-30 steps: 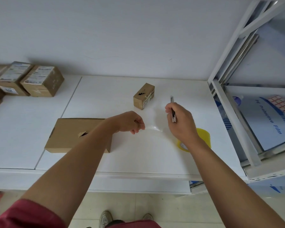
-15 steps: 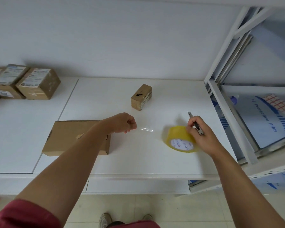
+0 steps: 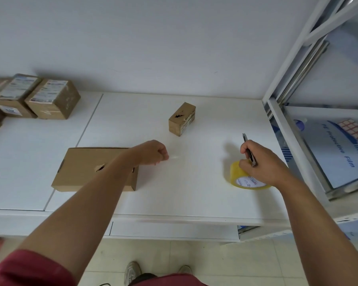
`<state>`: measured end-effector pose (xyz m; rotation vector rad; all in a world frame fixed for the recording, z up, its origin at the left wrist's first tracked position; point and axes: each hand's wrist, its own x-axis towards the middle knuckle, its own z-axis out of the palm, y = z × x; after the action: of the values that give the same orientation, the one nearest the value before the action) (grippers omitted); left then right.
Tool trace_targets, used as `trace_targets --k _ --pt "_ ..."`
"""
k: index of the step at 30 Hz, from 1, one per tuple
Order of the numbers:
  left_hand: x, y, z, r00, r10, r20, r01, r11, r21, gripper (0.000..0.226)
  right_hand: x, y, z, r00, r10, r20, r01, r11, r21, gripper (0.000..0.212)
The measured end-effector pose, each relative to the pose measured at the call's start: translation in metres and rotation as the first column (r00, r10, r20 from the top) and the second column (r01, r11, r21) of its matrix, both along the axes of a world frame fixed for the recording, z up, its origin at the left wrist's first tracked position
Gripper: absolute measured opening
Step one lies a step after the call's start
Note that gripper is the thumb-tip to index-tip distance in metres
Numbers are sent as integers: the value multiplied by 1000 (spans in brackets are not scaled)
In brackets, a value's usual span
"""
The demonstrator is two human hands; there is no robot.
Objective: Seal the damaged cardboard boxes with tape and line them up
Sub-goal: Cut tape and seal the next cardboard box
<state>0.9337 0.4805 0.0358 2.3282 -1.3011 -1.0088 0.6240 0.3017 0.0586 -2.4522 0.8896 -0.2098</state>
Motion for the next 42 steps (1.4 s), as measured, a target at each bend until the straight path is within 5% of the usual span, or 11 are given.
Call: trace_targets --k 11,16,20,23,28,30,32,34,35,38,42 --pt "-7 -1 3 998 53 -30 -55 997 -46 15 2 5 15 994 -4 -112 -6 996 -85 16" --pt "-4 9 25 992 108 -71 -117 984 -134 8 39 40 24 972 57 226 58 880 -472 29" --pt "2 34 49 978 166 -124 -190 957 -218 5 95 103 -15 966 235 -111 -249 712 -656 27" --pt "10 60 61 971 199 -133 -226 945 -238 8 117 122 -45 899 213 -381 -400 754 -522 37" --pt "36 104 65 971 192 -140 -220 948 -229 7 135 122 -51 829 203 -520 -447 800 -400 36" --pt "49 116 64 965 186 -182 -225 949 -221 6 147 121 -38 912 196 -360 -309 906 -289 36" --pt "62 127 63 965 165 -204 -212 949 -232 6 167 133 -15 1000 8 24 -11 990 144 39" --pt "73 138 63 964 147 -223 -202 948 -247 7 191 152 3 952 -203 229 -9 730 684 51" --pt "79 143 63 961 141 -239 -202 947 -250 9 202 161 6 934 -243 264 -62 616 786 50" --pt "95 156 64 956 124 -265 -194 947 -255 15 229 191 11 901 -254 351 -138 600 788 10" --pt "112 175 56 947 113 -299 -201 938 -281 23 248 210 5 876 -284 390 -44 758 650 11"
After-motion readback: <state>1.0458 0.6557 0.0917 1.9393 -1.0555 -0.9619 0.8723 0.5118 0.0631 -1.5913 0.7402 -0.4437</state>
